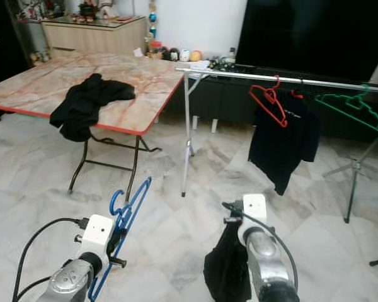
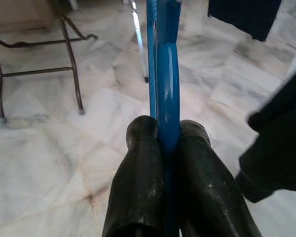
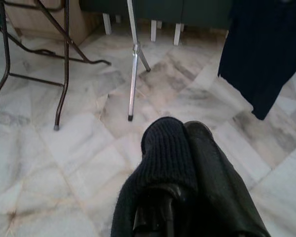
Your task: Hang hanger
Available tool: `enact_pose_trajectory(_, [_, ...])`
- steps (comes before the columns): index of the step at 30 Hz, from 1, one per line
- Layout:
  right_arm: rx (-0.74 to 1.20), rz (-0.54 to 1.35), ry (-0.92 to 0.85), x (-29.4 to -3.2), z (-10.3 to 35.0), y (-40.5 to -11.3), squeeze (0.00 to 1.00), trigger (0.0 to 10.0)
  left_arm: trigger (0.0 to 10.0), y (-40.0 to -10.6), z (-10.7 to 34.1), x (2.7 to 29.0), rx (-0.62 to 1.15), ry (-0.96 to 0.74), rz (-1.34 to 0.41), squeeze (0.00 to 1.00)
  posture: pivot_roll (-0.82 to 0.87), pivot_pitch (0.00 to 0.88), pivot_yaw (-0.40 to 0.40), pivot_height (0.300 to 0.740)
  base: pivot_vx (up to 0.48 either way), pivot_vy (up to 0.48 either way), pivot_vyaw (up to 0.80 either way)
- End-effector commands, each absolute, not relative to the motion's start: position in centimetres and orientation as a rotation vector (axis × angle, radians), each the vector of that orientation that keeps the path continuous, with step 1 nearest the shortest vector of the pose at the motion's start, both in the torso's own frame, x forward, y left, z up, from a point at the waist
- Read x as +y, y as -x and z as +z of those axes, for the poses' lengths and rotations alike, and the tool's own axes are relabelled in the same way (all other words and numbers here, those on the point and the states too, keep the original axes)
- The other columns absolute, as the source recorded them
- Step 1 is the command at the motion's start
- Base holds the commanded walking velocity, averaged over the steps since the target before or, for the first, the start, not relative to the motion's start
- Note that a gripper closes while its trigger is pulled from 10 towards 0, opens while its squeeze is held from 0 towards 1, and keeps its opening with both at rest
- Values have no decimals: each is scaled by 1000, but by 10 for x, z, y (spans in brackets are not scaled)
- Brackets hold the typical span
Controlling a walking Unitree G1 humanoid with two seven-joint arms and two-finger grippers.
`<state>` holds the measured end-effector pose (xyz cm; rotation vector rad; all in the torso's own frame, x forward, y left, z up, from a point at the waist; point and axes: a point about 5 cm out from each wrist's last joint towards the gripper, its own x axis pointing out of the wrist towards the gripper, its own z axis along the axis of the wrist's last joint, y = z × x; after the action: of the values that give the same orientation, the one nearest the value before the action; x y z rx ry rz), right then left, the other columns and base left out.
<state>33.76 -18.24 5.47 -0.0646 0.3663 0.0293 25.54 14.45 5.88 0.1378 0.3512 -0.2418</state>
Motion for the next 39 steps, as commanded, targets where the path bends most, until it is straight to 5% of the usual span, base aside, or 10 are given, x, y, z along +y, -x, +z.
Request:
enact_pose_trajectory(1, [337,42,74,-176,66,-346,0,10000,10000,-258,66,140,348,-155,-300,0,140,0,-30,740,0,0,0])
enact_pose_trajectory(16, [384,68,77,-147,67,-357,0,10000,10000,-222,43,113,655,-433,-922,0,126,0,7,740,0,0,0])
enact_pose_trajectory(23, [375,87,79,-136,73,-362,0,10000,10000,-218,55,91,604,-369,-1065,0,136,0,-11,740,0,0,0])
enact_pose_trajectory(39, [367,108,69,-127,76,-364,0,10000,10000,-248,68,93,482,-285,-727,0,180,0,-62,740,0,0,0])
